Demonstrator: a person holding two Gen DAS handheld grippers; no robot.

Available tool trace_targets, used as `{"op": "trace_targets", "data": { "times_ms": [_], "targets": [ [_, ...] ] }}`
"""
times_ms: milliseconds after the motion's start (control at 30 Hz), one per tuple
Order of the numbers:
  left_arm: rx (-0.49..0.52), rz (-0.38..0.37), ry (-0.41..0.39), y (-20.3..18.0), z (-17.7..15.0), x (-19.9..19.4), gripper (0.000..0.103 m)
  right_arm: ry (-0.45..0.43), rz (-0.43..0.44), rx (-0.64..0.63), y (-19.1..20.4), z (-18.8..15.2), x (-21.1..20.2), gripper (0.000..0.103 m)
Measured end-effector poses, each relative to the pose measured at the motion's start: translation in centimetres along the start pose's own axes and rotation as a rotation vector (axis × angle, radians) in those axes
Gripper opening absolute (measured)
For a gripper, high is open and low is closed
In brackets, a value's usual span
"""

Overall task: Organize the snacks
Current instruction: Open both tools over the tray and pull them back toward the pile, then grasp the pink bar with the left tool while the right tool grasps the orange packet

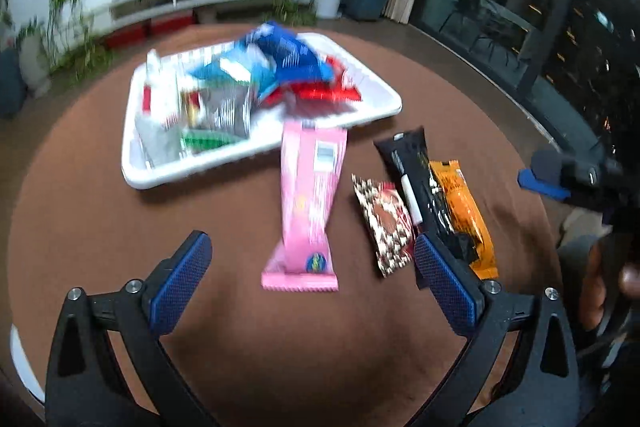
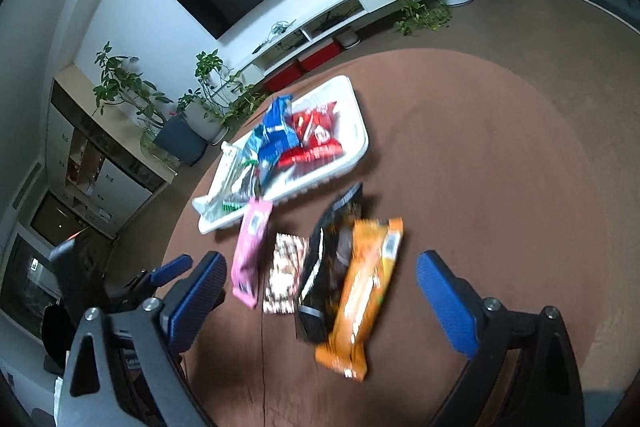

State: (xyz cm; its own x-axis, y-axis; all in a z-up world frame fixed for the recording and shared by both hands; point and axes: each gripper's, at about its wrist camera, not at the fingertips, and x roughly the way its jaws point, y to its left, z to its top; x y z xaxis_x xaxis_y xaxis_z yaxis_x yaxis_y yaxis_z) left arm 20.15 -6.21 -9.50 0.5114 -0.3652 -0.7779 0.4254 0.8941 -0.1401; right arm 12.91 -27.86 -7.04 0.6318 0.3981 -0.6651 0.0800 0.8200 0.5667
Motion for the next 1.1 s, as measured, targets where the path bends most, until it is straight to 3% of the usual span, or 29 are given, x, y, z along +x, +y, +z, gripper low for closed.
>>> {"op": "trace_targets", "data": {
  "times_ms": [333, 433, 500, 567, 767, 833, 867, 933, 1100],
  "targets": [
    [0.014, -0.003, 0.032, 1.0, 2.3, 1.5, 0.098, 0.011, -0.043, -0.022, -0.8, -1.3, 0.5, 0.093],
    [0.033, -0.005, 0.073, 1.3, 2.9, 2.7, 0.083, 0.012, -0.043, -0.026, -0.9, -1.3, 0.4, 0.092],
    [0.045, -0.003, 0.101, 1.4, 3.1, 3.7, 0.067, 0.008, -0.049, -0.033, -0.9, -1.4, 0.3, 0.091],
    [0.056, 0.000, 0.124, 1.5, 3.2, 4.4, 0.062, 0.008, -0.053, -0.035, -0.9, -1.4, 0.4, 0.091],
    [0.075, 0.006, 0.164, 1.4, 3.4, 6.1, 0.062, 0.028, -0.056, -0.043, -0.9, -1.6, 0.8, 0.090],
    [0.082, 0.010, 0.170, 1.3, 3.5, 6.5, 0.056, 0.029, -0.062, -0.058, -0.7, -1.6, 0.8, 0.089],
    [0.081, 0.011, 0.178, 1.3, 3.5, 6.7, 0.044, 0.028, -0.067, -0.065, -0.6, -1.7, 0.8, 0.089],
    [0.082, 0.020, 0.172, 1.3, 3.6, 6.8, 0.033, 0.030, -0.074, -0.074, -0.4, -1.7, 0.8, 0.088],
    [0.092, 0.003, 0.174, 1.2, 3.4, 6.7, 0.027, 0.052, -0.091, -0.087, -0.2, -1.9, 1.2, 0.085]
  ]
}}
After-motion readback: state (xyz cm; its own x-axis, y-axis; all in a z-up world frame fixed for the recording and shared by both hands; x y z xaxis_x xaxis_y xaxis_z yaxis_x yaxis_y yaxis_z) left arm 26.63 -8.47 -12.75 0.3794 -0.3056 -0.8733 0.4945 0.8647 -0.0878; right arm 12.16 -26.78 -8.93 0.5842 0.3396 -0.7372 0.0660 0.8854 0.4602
